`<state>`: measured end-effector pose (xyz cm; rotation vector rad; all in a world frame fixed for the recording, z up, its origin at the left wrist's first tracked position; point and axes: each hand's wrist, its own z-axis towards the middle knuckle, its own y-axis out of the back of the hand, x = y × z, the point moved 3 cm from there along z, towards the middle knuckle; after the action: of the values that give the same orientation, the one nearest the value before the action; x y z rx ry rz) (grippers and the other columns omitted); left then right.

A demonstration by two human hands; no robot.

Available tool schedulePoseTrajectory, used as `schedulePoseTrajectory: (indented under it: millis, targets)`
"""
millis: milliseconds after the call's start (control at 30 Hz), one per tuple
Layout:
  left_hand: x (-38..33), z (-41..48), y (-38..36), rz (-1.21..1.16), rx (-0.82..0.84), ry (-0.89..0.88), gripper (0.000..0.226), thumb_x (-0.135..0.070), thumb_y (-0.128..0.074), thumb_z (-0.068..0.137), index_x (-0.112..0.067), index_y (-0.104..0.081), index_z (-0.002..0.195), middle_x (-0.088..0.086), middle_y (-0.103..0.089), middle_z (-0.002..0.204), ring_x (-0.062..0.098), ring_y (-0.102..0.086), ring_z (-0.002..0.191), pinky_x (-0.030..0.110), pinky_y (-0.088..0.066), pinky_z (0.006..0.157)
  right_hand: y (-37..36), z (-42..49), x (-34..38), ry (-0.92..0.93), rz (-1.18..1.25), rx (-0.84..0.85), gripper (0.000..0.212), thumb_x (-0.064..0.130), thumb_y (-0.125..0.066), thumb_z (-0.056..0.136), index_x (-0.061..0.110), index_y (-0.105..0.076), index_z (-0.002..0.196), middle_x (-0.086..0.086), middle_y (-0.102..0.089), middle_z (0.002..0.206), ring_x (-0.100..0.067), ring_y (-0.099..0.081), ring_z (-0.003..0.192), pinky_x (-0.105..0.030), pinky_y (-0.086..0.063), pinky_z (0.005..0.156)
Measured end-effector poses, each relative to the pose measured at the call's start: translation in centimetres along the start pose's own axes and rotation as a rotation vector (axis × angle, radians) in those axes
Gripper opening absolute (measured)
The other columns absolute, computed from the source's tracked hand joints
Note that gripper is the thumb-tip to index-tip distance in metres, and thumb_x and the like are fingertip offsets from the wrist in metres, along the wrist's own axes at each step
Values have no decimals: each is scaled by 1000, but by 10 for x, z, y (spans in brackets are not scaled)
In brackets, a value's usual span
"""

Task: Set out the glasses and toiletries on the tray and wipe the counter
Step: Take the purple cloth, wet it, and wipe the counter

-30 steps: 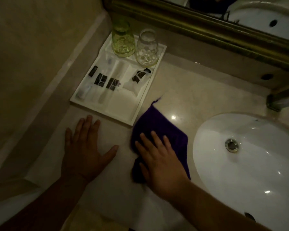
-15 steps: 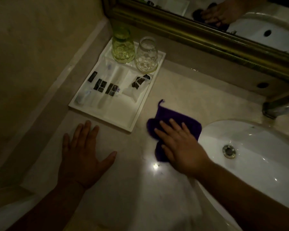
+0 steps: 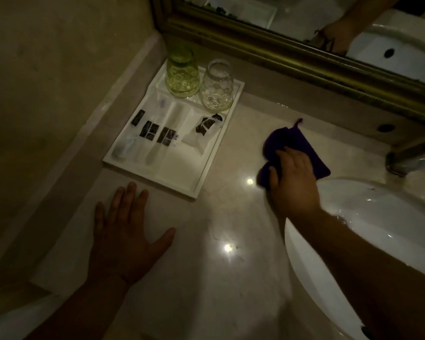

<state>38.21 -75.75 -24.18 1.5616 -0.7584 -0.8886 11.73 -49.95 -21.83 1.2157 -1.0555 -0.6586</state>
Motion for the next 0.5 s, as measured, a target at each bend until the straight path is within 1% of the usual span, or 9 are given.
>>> schedulePoseTrajectory:
  millis: [67, 100, 167, 233, 300, 367, 500]
  targets:
    - [0, 0, 0, -4, 2, 1, 106, -88, -31, 79, -18, -33, 157, 9, -23, 169, 26, -15, 157, 61, -11, 123, -13, -15, 23, 53, 13, 55, 54, 36, -42, 106, 13, -40, 155, -11, -36, 164, -31, -24, 154, -48, -16, 127]
    - [1, 0, 0, -8, 1, 3, 106, -89, -31, 79, -18, -33, 157, 9, -23, 169, 26, -15, 157, 61, -11, 123, -18, -22, 35, 101, 5, 81, 57, 37, -38, 106, 13, -36, 157, -10, -31, 166, -30, -20, 156, -48, -12, 128]
    - [0, 0, 0, -18, -1, 1, 106, -89, -31, 79, -17, -34, 157, 9, -24, 169, 26, -15, 157, 61, -11, 123, -25, -40, 56, 212, -21, 132, 59, 41, -33, 106, 14, -31, 159, -9, -27, 169, -28, -15, 157, -49, -11, 128]
    - [0, 0, 1, -18, -1, 4, 106, -89, -30, 79, -17, -34, 157, 8, -22, 169, 26, -14, 157, 61, -11, 123, -32, -61, 74, 316, -46, 174, 61, 44, -32, 105, 17, -30, 160, -7, -26, 169, -26, -13, 157, -50, -12, 127]
    - [0, 0, 1, -7, 3, 5, 106, -88, -29, 79, -18, -33, 158, 8, -22, 170, 26, -15, 157, 61, -12, 123, -40, -86, 93, 395, -48, 206, 61, 46, -35, 103, 20, -31, 158, -5, -28, 168, -24, -14, 157, -48, -9, 126]
    - [-1, 0, 0, -1, 4, 4, 106, -88, -28, 79, -18, -32, 158, 9, -22, 170, 27, -16, 157, 62, -12, 123, -47, -110, 109, 432, -24, 241, 60, 47, -37, 103, 23, -29, 157, -2, -29, 167, -23, -12, 157, -46, -6, 124]
    - [-1, 0, 0, 1, 2, 6, 104, -86, -33, 80, -18, -33, 158, 9, -23, 169, 27, -15, 157, 61, -12, 123, -47, -131, 120, 472, -4, 301, 60, 45, -34, 105, 20, -28, 160, -4, -29, 168, -24, -9, 158, -44, -1, 125]
